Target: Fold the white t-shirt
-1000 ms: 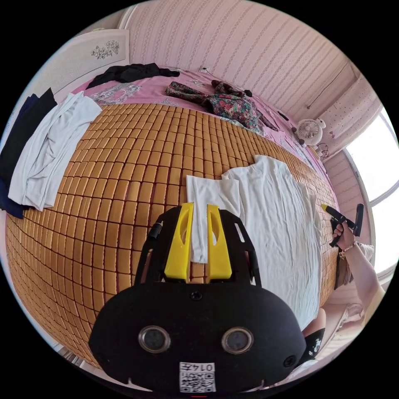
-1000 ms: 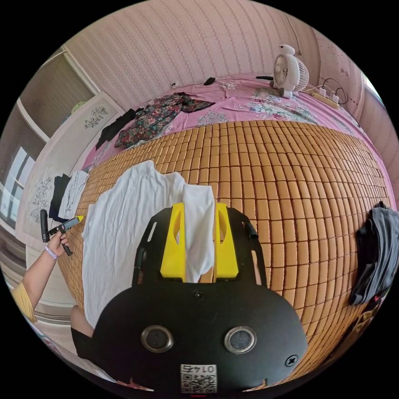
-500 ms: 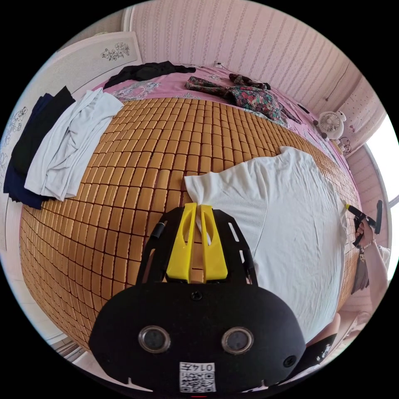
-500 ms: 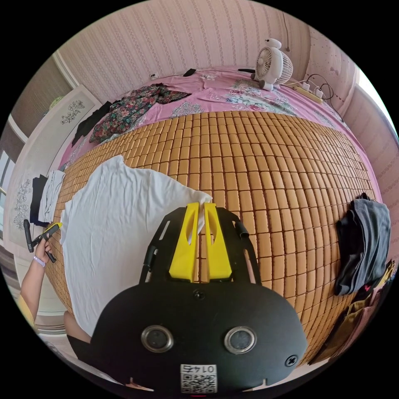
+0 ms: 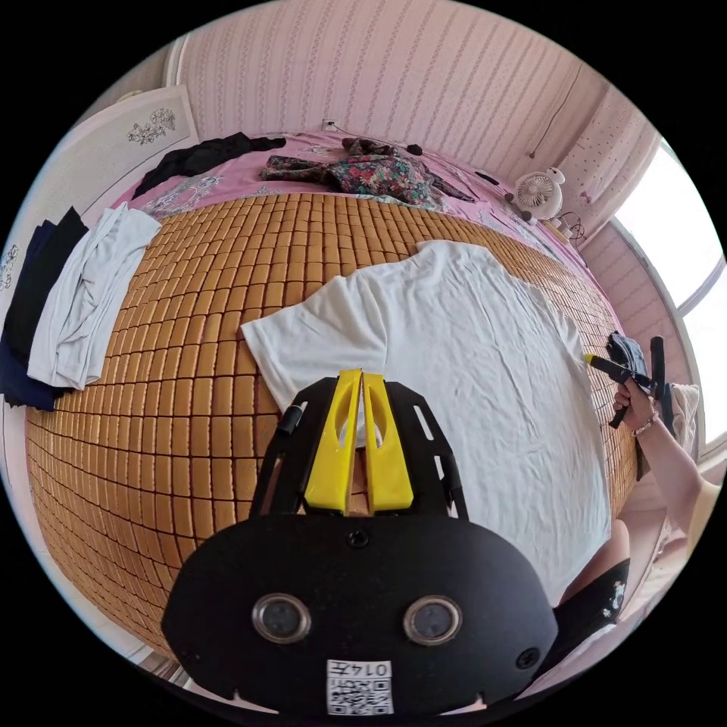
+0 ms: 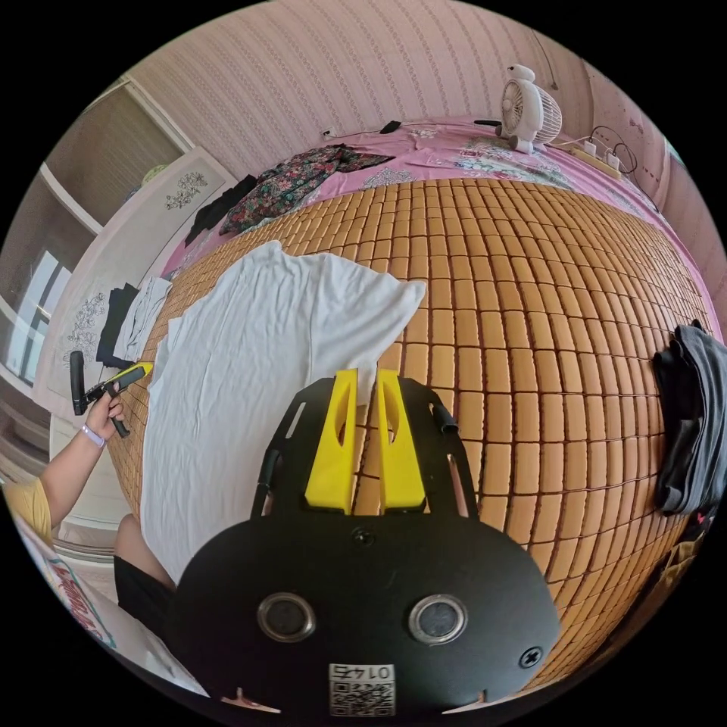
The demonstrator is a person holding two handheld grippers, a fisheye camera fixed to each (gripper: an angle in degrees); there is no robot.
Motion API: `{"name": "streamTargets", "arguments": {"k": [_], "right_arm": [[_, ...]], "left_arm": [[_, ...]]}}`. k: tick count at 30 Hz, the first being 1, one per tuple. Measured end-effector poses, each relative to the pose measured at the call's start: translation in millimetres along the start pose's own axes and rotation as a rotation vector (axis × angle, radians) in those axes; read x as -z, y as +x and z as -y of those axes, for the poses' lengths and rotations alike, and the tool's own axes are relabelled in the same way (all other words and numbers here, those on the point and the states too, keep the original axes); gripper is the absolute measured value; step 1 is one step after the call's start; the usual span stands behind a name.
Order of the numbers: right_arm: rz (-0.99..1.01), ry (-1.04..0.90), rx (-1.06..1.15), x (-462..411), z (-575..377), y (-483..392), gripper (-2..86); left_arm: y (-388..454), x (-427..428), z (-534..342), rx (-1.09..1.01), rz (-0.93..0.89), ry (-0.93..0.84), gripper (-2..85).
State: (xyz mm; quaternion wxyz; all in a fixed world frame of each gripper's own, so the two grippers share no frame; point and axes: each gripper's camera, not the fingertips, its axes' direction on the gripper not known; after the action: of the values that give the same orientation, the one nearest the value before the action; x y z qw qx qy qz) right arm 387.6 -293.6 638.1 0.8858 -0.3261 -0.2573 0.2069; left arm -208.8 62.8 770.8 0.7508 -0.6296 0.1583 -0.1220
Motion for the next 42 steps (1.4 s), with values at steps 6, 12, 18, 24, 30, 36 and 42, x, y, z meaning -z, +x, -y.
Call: {"name": "streamTargets", "arguments": {"k": [6,12,18,24,30,36,42], "right_arm": [[0.066,0.030,-0.174,-17.5,37.6,18.1,7.1],[-0.192,0.162,-0.136,2.1,39.3,11.5,8.4],[-0.067,0.035,-0.102,-2.1,49.3,31.6,5.9],[0.224,0.020,0.275,25.0,58.0,-17.8,3.2],[0.062,-0.072,0.296,10.0,52.8,-10.5,6.8],[0.033,-0.171,0.252,1.4,30.1,8.7,5.1],[0.180,-0.105,0.192,17.5,9.8,33.0,1.7]], "left_arm": [[91.2,-35.5,-2.5,-0.248,-0.285,-0.150,-0.7],[186.0,-58.1,-7.9,-0.464,-0.374,-0.124,-0.5],[241.5,-85.7,13.9,-0.464,-0.475,-0.092,0.0],[256.7,-92.4,28.8,-0.456,-0.467,-0.054,1.2],[254.7,-111.2,37.3,-0.392,-0.432,-0.080,2.5],[248.5,-125.7,59.5,-0.311,-0.364,-0.041,3.4],[252.6,-140.4,107.7,-0.231,-0.264,0.015,3.7]]}}
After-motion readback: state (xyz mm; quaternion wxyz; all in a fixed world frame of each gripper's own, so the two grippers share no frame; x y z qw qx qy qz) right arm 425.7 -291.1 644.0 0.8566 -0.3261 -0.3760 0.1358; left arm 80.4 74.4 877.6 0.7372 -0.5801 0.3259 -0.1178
